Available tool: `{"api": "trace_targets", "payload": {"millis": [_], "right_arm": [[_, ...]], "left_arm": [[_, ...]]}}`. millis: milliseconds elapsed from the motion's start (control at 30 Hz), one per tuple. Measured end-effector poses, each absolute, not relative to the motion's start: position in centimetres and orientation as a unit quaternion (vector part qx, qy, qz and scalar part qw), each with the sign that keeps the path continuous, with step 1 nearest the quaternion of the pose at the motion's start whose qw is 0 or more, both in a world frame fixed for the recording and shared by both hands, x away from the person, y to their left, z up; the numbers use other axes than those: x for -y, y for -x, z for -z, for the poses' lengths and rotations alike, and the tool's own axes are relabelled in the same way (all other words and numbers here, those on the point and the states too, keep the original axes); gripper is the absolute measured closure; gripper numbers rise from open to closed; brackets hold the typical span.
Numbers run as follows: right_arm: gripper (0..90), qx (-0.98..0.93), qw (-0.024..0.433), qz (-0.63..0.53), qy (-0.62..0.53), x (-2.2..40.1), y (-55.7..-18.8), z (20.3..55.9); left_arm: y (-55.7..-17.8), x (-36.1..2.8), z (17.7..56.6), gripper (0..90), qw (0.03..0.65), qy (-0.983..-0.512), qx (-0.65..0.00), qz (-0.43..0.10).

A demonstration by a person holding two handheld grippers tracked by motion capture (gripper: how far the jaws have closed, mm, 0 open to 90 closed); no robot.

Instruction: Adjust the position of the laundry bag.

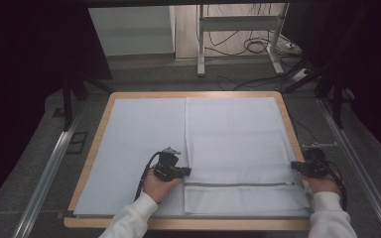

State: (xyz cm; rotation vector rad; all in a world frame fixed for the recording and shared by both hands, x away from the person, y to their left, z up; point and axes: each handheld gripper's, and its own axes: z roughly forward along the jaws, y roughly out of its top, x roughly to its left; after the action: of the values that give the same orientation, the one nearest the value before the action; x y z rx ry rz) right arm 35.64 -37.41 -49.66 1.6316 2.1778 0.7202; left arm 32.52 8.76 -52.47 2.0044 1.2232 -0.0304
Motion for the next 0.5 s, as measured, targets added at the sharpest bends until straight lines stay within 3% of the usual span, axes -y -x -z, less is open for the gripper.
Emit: {"api": "trace_targets", "payload": {"millis": [500], "right_arm": [[87.8,-0.770,0.153,-0.268,-0.558,36.1,-35.7,49.6]], "left_arm": [[-32.6,-10.6,52.5,89.7,0.384,-0.784,-0.488,0.012]]}}
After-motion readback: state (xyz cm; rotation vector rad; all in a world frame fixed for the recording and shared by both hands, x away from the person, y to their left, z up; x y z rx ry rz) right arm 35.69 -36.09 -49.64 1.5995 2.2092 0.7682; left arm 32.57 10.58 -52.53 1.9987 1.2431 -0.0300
